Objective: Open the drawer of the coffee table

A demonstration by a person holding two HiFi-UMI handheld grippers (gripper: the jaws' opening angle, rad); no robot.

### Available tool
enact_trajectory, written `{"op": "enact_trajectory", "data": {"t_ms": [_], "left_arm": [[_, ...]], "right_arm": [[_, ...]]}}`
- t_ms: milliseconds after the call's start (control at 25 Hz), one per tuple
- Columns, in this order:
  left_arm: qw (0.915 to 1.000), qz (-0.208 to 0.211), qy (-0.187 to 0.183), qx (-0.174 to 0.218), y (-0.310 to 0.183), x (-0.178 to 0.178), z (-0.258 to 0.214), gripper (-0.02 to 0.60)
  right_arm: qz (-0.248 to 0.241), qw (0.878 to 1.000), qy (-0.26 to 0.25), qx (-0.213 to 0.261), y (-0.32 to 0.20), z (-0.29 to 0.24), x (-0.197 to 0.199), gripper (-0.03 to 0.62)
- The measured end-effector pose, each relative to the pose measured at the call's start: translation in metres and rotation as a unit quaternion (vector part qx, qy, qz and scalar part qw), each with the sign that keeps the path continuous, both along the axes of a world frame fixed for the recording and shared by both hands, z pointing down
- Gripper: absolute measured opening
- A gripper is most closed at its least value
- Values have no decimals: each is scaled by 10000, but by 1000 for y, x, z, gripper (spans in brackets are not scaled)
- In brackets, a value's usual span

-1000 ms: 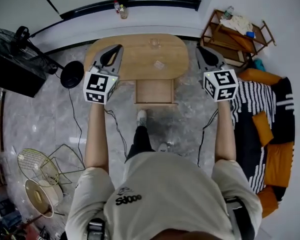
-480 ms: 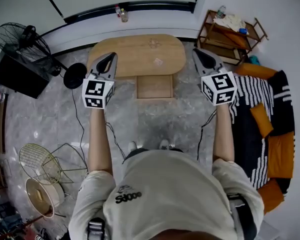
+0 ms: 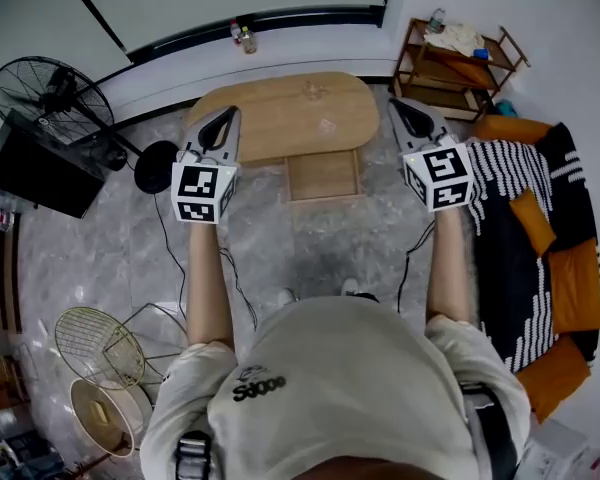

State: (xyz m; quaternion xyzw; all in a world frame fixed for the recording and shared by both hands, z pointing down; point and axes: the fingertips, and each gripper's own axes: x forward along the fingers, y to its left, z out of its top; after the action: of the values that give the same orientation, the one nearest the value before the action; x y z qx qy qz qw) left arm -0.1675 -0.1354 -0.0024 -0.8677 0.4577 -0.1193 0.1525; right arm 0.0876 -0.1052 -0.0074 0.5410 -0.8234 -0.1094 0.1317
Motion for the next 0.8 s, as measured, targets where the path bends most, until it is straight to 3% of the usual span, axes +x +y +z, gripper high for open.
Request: {"op": "enact_trajectory", "data": {"t_ms": [400,800], "left_arm": [[9995,262,-48,186,14,-27,-16,18],[9984,398,-129,375,27,-28,-28,18]], "right_arm": [[72,9997,47,236,13,-19,-36,6],[119,9988,315,348,24,-28,-50,6]]}}
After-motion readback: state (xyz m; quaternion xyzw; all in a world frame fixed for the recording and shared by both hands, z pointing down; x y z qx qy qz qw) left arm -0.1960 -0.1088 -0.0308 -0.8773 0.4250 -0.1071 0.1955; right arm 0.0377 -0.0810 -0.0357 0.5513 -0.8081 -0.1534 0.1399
